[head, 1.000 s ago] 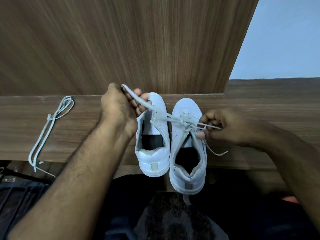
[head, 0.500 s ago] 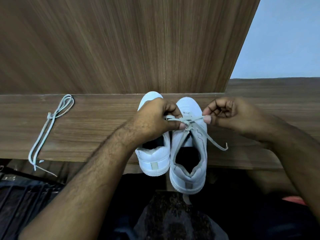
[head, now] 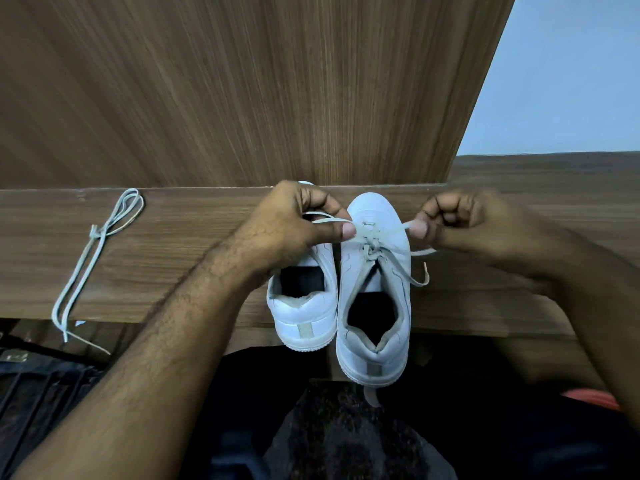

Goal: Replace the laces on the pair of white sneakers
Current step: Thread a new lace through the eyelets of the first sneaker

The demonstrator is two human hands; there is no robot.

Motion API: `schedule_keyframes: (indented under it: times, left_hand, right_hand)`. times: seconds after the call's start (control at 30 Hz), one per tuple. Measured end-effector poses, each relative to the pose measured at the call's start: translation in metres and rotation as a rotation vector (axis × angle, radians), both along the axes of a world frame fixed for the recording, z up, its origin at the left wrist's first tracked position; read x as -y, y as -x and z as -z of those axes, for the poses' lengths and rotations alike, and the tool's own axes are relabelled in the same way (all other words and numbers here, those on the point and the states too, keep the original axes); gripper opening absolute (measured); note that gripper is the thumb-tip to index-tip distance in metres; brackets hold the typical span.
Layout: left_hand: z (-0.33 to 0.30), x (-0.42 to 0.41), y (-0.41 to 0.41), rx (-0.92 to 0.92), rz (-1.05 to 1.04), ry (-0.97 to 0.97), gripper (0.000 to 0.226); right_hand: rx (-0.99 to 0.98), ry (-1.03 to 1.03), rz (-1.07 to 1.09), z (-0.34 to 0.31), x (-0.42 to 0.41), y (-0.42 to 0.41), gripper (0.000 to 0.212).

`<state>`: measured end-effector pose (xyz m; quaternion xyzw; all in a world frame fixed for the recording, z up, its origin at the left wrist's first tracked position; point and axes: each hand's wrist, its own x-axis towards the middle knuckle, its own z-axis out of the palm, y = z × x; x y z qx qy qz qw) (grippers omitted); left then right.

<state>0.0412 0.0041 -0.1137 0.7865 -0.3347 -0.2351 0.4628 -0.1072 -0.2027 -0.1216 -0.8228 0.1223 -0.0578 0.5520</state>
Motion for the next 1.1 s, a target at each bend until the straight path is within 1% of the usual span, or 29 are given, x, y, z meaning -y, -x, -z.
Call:
schedule_keyframes:
  times: [0.07,0.17,0.23,0.27,0.3,0.37,0.43,0.47,0.57,0.6,0.7,0.77,0.8,0.87,0.9,1.03,1.1]
  left_hand:
    - [0.0,0.0,0.0,-0.016,-0.005,0.009,0.009]
    - [0.001,0.0,-0.001,0.001,-0.018,-0.003,0.008]
    - [0.001,0.0,0.0,0.008,-0.021,-0.02,0.006]
    - [0.0,-0.001,0.0,0.015,-0.022,-0.026,0.006]
    - [0.0,-0.002,0.0,0.02,-0.022,-0.035,0.007]
    - [-0.002,-0.005,-0.003,0.039,-0.007,-0.066,0.008]
    - [-0.003,-0.009,-0.006,0.121,0.015,-0.126,0.01]
    - [-0.004,-0.011,-0.008,0.149,0.022,-0.15,0.011]
    - [-0.008,-0.017,-0.008,0.118,0.082,-0.173,0.012]
    - [-0.009,-0.018,-0.008,0.116,0.11,-0.192,0.012]
    - [-0.007,-0.02,-0.009,0.144,0.153,-0.252,0.014]
    - [-0.007,-0.021,-0.01,0.16,0.155,-0.268,0.014]
    - [-0.008,-0.022,-0.011,0.161,0.157,-0.27,0.013]
    - [-0.009,-0.024,-0.013,0.167,0.163,-0.274,0.011]
    - [-0.009,-0.025,-0.014,0.175,0.163,-0.277,0.01]
    - [-0.007,-0.029,-0.018,0.166,0.153,-0.253,0.014]
    - [-0.006,-0.031,-0.019,0.16,0.172,-0.254,0.014]
  right_hand:
    - [0.087,-0.244,0.002,-0.005,-0.007,-0.001,0.017]
    - [0.194,-0.631,-0.01,-0.01,-0.018,-0.006,0.024]
    - [0.193,-0.743,-0.016,-0.01,-0.023,-0.011,0.027]
    - [0.168,-0.735,-0.036,-0.008,-0.025,-0.012,0.026]
    - [0.125,-0.676,-0.057,-0.005,-0.025,-0.013,0.026]
    - [0.019,-0.432,-0.064,0.004,-0.021,-0.014,0.028]
    - [-0.064,-0.193,-0.055,0.009,-0.015,-0.011,0.031]
    - [-0.088,-0.125,-0.066,0.011,-0.012,-0.01,0.032]
    - [-0.109,-0.012,-0.16,0.01,-0.006,-0.005,0.029]
    - [-0.109,0.068,-0.185,0.01,-0.004,-0.005,0.027]
    - [-0.138,0.347,-0.165,0.011,-0.005,-0.008,0.017]
    - [-0.137,0.461,-0.154,0.011,-0.006,-0.011,0.012]
    - [-0.119,0.51,-0.142,0.011,-0.006,-0.013,0.015]
    - [-0.068,0.563,-0.116,0.01,-0.007,-0.015,0.028]
    - [-0.056,0.556,-0.107,0.01,-0.007,-0.016,0.029]
    - [-0.083,0.458,-0.123,0.011,-0.002,-0.012,0.016]
    - [-0.085,0.449,-0.136,0.011,-0.001,-0.011,0.016]
